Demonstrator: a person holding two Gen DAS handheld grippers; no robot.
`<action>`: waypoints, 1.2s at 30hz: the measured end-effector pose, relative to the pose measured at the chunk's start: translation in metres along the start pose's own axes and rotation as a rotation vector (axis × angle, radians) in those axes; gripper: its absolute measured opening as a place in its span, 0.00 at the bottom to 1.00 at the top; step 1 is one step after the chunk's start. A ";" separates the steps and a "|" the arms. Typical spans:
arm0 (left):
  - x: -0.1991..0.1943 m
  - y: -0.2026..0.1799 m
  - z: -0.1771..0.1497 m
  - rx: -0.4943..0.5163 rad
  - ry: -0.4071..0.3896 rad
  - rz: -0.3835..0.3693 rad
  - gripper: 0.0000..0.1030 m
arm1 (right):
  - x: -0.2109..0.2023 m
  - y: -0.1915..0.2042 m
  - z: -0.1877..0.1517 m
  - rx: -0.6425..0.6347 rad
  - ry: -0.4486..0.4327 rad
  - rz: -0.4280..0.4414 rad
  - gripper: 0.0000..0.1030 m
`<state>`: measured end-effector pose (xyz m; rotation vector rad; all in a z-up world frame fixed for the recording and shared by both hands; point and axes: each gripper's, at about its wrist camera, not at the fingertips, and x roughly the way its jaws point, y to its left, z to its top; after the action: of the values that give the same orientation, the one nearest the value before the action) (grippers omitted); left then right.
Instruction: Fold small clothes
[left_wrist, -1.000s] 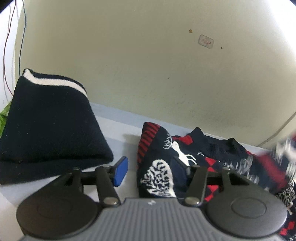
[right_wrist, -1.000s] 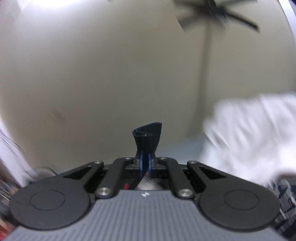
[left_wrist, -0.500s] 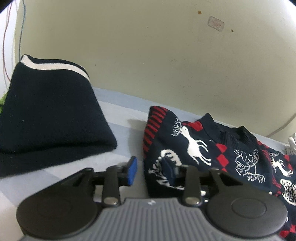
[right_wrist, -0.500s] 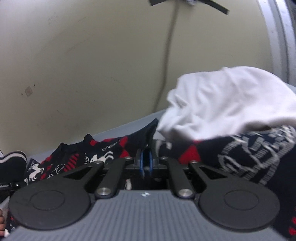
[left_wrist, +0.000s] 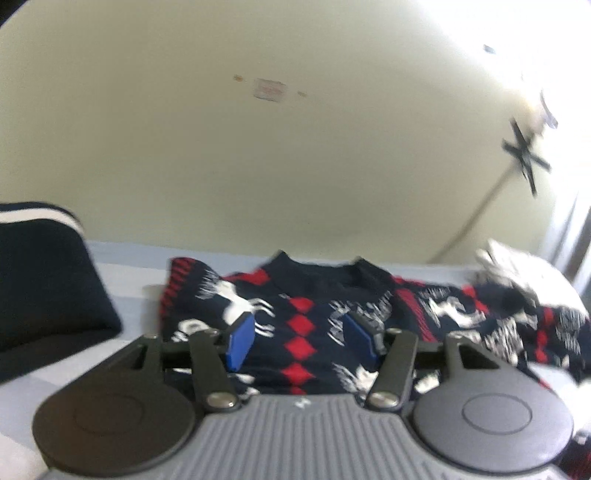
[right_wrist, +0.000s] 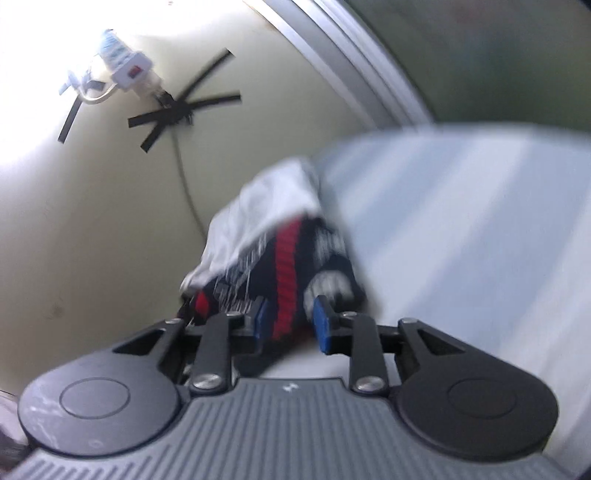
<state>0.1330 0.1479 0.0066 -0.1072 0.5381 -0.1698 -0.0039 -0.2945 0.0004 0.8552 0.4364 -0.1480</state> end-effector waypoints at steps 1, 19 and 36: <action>0.003 -0.002 -0.002 0.012 0.014 0.001 0.53 | 0.000 -0.001 0.000 0.001 0.000 -0.004 0.32; 0.026 0.016 -0.001 -0.067 0.133 0.030 0.53 | 0.015 0.187 0.069 -0.379 -0.376 0.241 0.08; 0.002 0.071 0.017 -0.317 0.005 -0.032 0.81 | 0.145 0.236 -0.016 -0.428 0.210 0.489 0.52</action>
<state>0.1529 0.2180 0.0103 -0.4244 0.5659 -0.1152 0.1920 -0.1218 0.0933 0.5334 0.4223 0.4769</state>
